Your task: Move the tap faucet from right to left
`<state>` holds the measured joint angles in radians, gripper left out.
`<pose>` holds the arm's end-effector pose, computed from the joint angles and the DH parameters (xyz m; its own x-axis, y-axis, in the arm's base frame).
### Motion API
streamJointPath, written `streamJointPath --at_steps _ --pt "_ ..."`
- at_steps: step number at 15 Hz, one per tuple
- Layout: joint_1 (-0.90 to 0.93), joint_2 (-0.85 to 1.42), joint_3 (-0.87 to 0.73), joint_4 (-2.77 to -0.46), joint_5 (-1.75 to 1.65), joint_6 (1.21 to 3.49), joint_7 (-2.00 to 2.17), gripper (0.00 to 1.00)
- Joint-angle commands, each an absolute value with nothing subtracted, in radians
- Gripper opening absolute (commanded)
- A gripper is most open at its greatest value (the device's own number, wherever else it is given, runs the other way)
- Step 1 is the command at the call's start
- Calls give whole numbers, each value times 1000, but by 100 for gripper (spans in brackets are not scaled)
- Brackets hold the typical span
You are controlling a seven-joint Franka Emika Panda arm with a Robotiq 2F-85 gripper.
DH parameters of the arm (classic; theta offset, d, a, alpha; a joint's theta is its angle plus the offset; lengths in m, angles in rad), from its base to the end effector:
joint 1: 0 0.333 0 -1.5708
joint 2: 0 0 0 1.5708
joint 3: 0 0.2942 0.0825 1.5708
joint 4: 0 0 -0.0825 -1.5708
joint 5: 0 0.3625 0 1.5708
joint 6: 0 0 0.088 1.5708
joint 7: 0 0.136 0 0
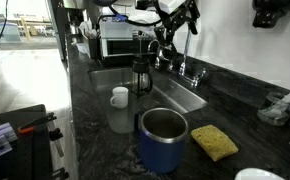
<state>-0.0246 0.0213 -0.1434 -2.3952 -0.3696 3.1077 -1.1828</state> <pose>0.5386 -0.0607 0.3564 0.1889 0.9820 -0.0006 0.7550 -0.1449 0.6395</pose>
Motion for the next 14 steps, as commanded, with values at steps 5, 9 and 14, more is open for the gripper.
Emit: streamJointPath --at_steps 5,9,14 --pt "-95 158 -149 -2274 -390 3112 -1117 100" --pt "-100 236 -137 -2201 -382 3108 -1055 100" --pt "-78 346 -120 -2079 -372 3069 -929 100"
